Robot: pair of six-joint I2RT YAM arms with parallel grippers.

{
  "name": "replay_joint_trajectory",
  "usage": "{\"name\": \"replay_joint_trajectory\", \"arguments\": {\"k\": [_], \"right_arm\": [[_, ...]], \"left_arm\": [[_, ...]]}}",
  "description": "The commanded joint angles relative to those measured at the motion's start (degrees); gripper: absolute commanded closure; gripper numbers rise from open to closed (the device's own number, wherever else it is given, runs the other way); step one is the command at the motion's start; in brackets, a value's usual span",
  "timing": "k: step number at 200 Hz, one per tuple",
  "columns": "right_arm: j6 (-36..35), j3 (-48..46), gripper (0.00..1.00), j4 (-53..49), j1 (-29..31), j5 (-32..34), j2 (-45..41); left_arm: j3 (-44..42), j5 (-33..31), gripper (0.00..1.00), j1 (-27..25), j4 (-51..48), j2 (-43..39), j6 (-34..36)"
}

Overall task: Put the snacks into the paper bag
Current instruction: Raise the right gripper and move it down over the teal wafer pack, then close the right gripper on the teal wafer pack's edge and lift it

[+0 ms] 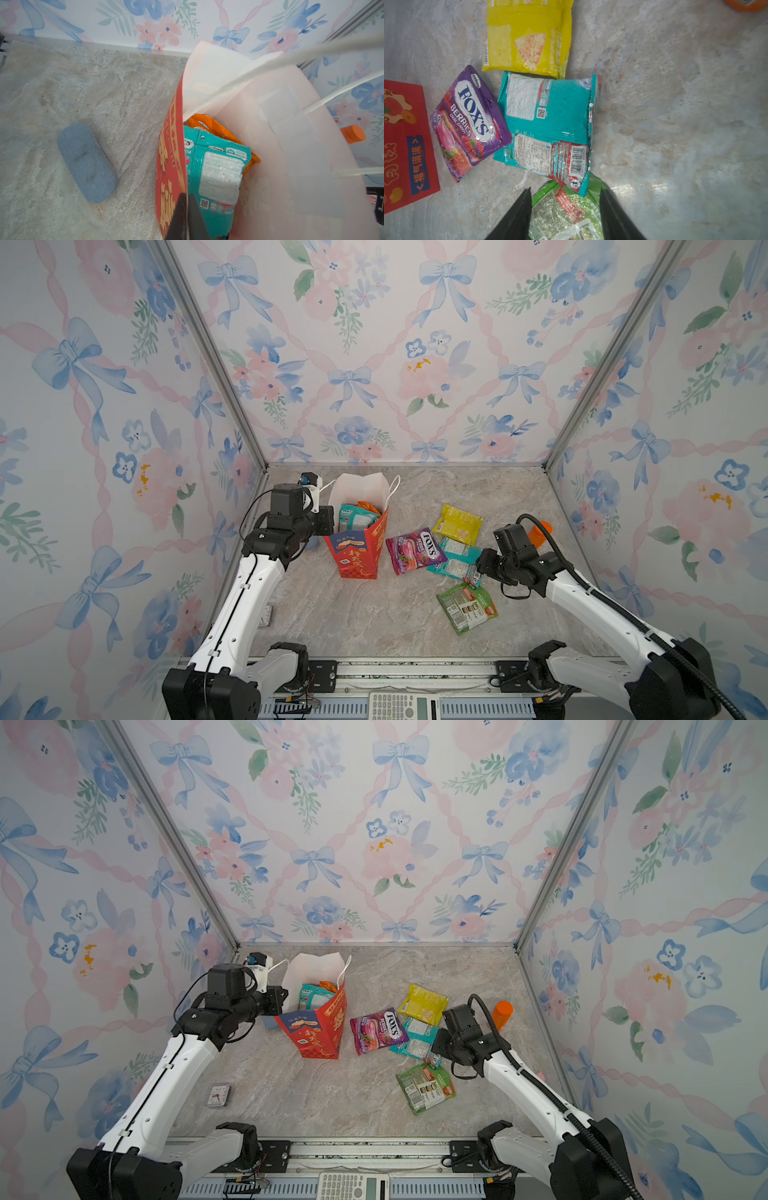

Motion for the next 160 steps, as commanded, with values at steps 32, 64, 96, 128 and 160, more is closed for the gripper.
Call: {"name": "replay_joint_trajectory", "arguments": {"k": [32,64,96,128,160], "right_arm": [[-0.14,-3.21,0.49,7.06,-4.30,-1.74,4.31],[-0.20,-3.15,0.49,10.19,-4.80,-2.86,7.35],[0.39,-3.52,0.50,12.54,-4.97,-3.55,10.13],[1.06,-4.02,0.49,13.56,-5.06,-4.27,12.32],[2.22,-5.48,0.49,15.10,-5.05,-4.75,13.27]], "left_arm": [[1.21,-0.14,1.00,0.24,0.95,-0.45,1.00],[1.18,-0.14,1.00,0.20,0.95,-0.41,0.93],[1.19,-0.14,1.00,0.23,0.97,-0.49,0.91],[1.17,-0.23,1.00,0.20,1.00,-0.41,0.91],[1.13,-0.23,1.00,0.20,0.98,-0.41,0.91]]}}
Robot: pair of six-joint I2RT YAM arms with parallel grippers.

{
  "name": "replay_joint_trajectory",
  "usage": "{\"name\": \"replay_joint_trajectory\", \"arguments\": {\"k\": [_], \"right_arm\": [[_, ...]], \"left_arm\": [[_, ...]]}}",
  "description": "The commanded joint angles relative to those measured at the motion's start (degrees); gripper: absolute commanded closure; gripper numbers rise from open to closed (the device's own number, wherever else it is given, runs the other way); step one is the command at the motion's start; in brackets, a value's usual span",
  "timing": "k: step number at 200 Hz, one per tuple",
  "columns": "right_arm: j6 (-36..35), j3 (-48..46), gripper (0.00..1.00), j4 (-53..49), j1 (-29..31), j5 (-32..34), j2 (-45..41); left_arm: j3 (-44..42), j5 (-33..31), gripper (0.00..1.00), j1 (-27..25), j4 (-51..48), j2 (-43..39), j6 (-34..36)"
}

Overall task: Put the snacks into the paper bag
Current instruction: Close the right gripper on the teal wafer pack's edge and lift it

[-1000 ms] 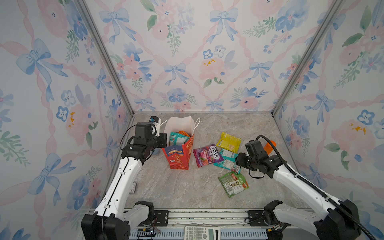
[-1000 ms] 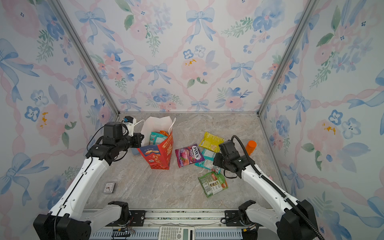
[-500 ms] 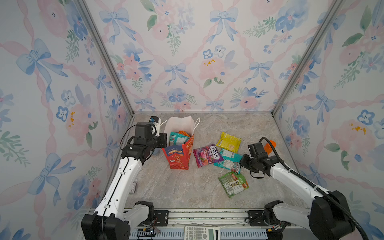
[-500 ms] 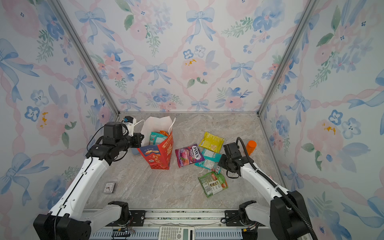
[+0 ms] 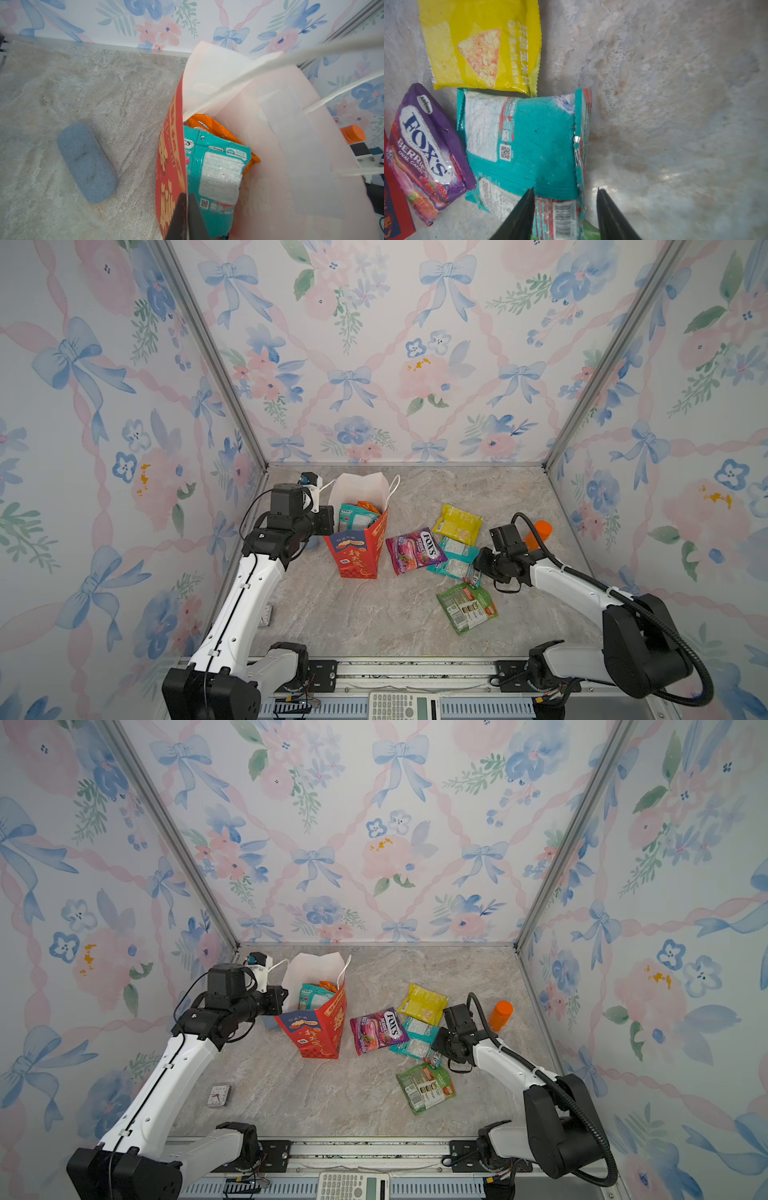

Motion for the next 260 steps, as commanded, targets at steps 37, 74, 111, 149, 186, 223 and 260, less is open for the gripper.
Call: {"name": "replay_joint_trajectory", "arguments": {"k": [37,74,111,149,186,223,260], "right_arm": [[2.63,-2.41,0.52,3.98,-0.56,-1.35,1.46],[3.05,-2.52,0.62,5.49,-0.58,-1.98,2.57],[2.98,-1.90,0.85,5.89,-0.56,-1.95,1.62],[1.18,0.96,1.00,2.95,0.07,-0.01,-1.40],[-1.60,5.84,1.00,-2.35,2.47,3.56,-4.65],[-4.46,11.59,1.00,-6.84,6.04,7.65,-6.24],[-8.16,17.86,1.00,-11.57,9.76,10.80,-6.11]], "left_arm": [[1.28,-0.14,1.00,0.20,0.98,-0.36,0.91],[1.19,-0.27,1.00,0.20,1.02,-0.41,0.91],[1.19,-0.40,1.00,0.20,0.98,-0.38,1.00],[1.19,-0.31,1.00,0.21,0.98,-0.22,1.00],[1.26,-0.40,1.00,0.15,1.02,-0.12,1.00],[1.26,-0.24,1.00,0.20,0.94,-0.12,1.00],[1.17,-0.28,1.00,0.20,1.01,-0.24,1.01]]}}
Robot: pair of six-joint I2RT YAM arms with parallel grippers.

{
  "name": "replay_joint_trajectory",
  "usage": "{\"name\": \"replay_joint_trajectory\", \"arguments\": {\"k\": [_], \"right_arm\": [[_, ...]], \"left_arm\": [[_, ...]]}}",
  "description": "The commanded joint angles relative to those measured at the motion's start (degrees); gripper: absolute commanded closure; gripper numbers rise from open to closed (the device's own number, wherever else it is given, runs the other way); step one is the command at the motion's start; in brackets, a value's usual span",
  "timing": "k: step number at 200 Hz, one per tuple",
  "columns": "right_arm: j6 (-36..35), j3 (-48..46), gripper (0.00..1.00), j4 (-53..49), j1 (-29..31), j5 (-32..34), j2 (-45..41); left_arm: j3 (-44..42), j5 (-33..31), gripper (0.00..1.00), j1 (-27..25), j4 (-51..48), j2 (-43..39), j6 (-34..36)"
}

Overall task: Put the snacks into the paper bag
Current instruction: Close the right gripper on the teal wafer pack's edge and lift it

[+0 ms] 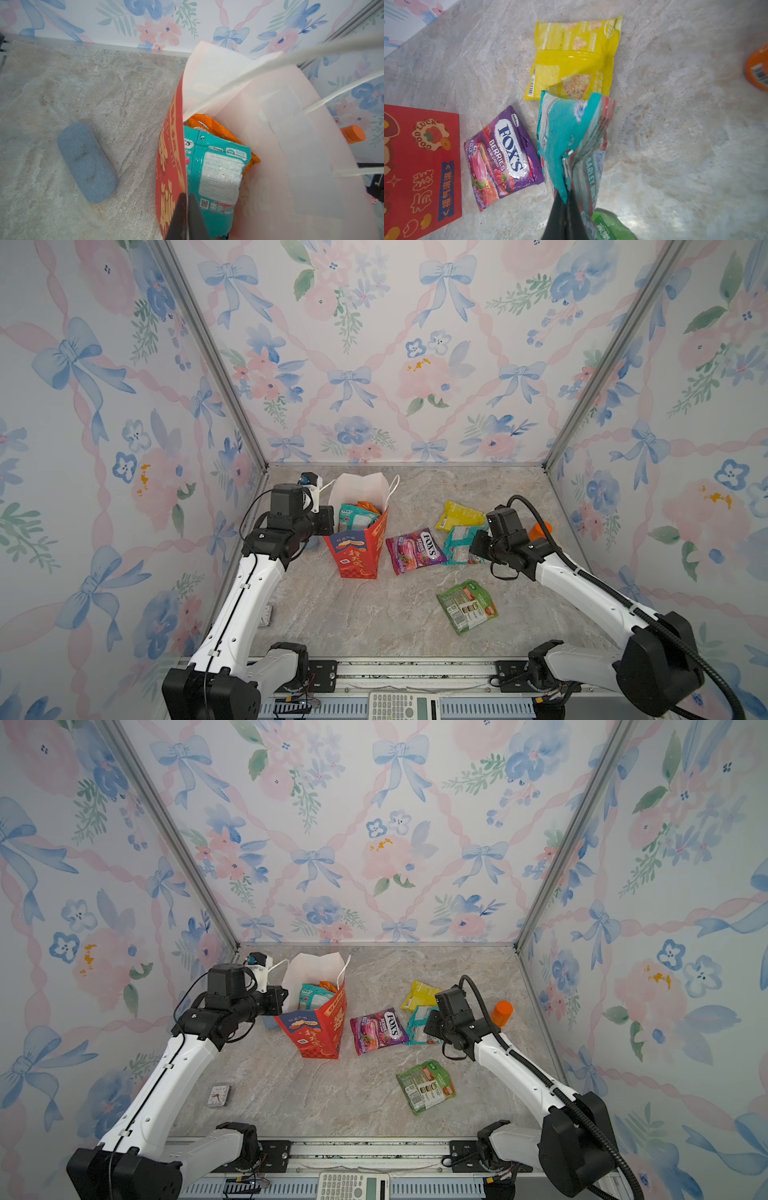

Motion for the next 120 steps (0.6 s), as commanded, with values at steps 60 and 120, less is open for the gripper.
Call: {"name": "replay_joint_trajectory", "arguments": {"k": [60,120], "right_arm": [[-9.51,13.68,1.00,-11.33,6.74,10.66,-0.15],[-13.46,20.68,1.00,-13.44,8.01,13.31,0.23]], "left_arm": [[1.11,-0.12,1.00,0.24,1.01,-0.40,1.08],[1.11,-0.03,1.00,0.20,0.94,-0.49,1.08]]}}
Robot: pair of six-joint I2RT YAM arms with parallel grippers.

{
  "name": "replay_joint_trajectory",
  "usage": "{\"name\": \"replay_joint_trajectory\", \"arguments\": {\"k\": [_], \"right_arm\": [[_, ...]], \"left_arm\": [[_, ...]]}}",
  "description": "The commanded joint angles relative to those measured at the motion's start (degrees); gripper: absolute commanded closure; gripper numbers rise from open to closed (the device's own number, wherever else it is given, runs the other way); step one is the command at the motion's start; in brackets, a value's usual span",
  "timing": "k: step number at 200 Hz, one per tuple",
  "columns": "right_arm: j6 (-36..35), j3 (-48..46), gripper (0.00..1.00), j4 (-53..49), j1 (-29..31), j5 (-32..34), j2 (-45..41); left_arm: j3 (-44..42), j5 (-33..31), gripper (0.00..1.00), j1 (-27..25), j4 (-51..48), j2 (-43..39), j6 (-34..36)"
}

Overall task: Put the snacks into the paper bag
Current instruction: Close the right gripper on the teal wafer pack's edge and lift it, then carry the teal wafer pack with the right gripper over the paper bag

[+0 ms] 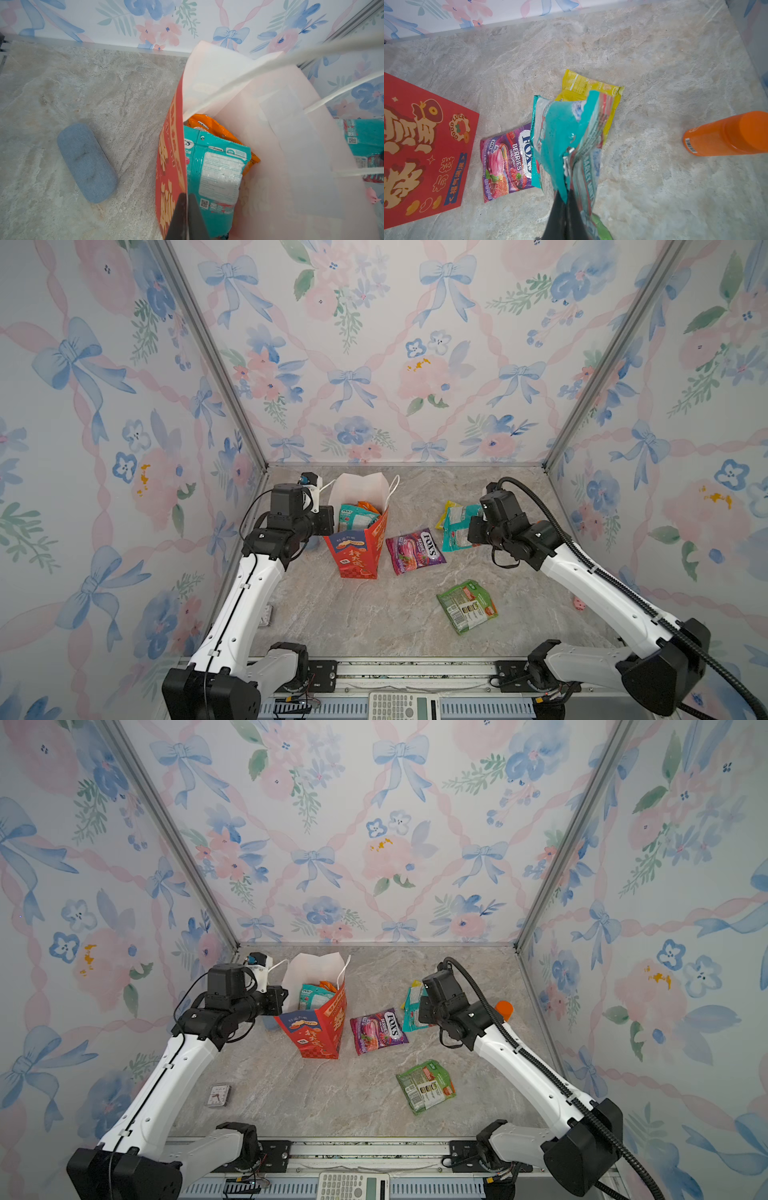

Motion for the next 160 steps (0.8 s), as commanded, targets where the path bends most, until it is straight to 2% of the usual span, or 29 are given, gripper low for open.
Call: {"name": "replay_joint_trajectory", "arguments": {"k": [1,91,160], "right_arm": [[-2.86,4.72,1.00,-1.24,1.03,2.63,0.21],[-8.34,19.69,1.00,0.67,5.93,3.27,7.27],[-14.96,37.75,1.00,0.75,7.46,0.91,16.73]], "left_arm": [[1.11,-0.05,1.00,0.20,0.98,-0.53,1.08],[1.21,0.29,1.00,0.20,0.97,-0.54,0.99],[1.39,0.70,1.00,0.20,1.01,-0.41,0.91]]}}
